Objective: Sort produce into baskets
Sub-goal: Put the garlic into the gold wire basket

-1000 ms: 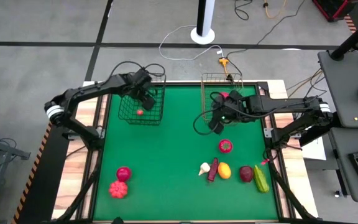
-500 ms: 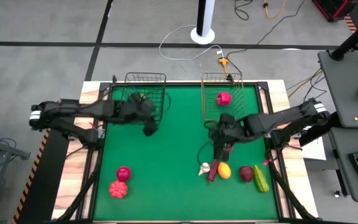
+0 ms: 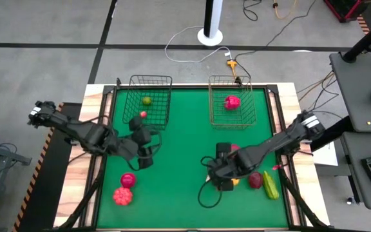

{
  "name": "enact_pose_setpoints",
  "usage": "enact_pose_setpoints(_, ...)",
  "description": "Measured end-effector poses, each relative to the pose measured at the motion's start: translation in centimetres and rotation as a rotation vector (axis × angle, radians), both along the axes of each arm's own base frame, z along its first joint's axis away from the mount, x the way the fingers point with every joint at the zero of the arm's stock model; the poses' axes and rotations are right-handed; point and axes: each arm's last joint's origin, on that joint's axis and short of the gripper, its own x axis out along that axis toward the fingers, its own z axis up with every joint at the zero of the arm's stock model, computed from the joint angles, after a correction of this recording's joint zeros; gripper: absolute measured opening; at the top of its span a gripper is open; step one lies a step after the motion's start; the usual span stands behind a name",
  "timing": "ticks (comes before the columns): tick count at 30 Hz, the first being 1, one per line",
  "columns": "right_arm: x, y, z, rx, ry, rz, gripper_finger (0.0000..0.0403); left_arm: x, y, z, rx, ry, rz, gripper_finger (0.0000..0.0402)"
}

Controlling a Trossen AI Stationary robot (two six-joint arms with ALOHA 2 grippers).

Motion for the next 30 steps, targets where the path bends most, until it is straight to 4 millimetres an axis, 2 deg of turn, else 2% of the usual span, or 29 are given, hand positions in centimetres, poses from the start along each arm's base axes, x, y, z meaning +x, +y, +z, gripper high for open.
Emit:
enact_pose_setpoints(5, 1.3, 0.6, -1.2, 0.054, 0.045, -0.012, 0.0291, -0.2, -0.5, 0.0, 0.011, -0.007, -0.005, 0.0187)
enact_pose_setpoints(13, 2.3, 1.2, -3.9, 0.079, 0.119, -0.008, 0.0313, -0.1, -0.5, -0.1, 0.018, -0.004, -0.003, 0.0187)
enact_pose_setpoints(19, 3.2, 1.1, -6.2, 0.066, 0.164, -0.028, 0.0307, 0.1, -0.6, -0.3, 0.039, 0.006, -0.014, 0.0187)
enact_pose_setpoints(30, 4.3, -0.2, -8.1, 0.109, 0.225, -0.07, 0.0274, 0.2, -0.6, -1.0, 0.072, 0.014, -0.003, 0.0187)
